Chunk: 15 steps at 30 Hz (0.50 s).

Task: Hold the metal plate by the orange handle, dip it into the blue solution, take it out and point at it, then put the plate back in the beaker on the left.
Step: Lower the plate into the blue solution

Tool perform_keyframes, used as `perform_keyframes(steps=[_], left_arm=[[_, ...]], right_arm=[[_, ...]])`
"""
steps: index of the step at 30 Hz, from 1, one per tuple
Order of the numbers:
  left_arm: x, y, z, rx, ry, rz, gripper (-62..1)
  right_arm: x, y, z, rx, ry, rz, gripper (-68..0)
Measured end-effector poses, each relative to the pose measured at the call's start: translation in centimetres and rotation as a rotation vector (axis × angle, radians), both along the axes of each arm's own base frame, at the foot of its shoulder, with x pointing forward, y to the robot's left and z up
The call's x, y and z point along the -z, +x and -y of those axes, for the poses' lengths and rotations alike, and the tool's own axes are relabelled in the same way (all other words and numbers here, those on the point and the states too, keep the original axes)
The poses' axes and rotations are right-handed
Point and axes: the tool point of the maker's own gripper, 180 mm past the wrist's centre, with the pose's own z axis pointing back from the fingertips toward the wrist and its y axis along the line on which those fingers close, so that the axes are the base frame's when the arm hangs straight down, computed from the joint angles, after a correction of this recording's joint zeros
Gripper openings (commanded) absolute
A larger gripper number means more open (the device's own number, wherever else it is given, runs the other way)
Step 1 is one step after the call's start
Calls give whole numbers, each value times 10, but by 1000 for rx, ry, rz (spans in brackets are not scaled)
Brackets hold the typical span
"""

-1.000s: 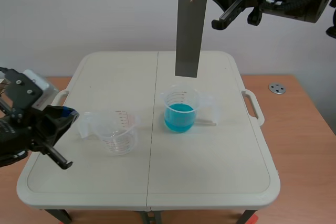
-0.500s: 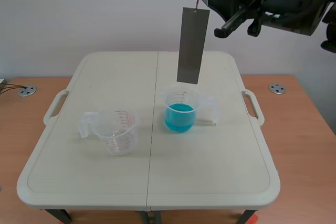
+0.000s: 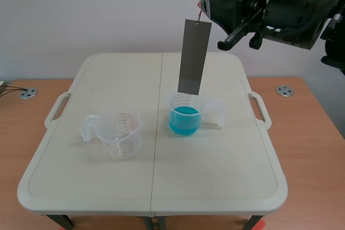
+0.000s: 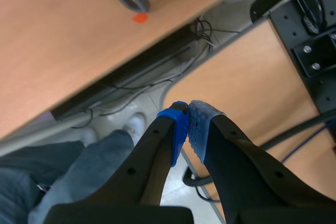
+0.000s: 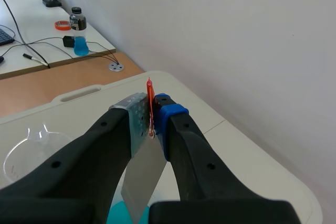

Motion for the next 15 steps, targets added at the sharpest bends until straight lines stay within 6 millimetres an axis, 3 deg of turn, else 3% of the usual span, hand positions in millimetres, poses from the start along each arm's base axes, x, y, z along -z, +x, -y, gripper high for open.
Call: perform_keyframes(steps=[8, 15], left_arm=[[12, -24, 0, -12, 15, -92, -597], [19, -39, 19, 11, -26, -141, -597]], right_arm=[[18, 6, 8, 21, 15, -32, -662], [32, 7, 9, 18, 32, -59, -662]])
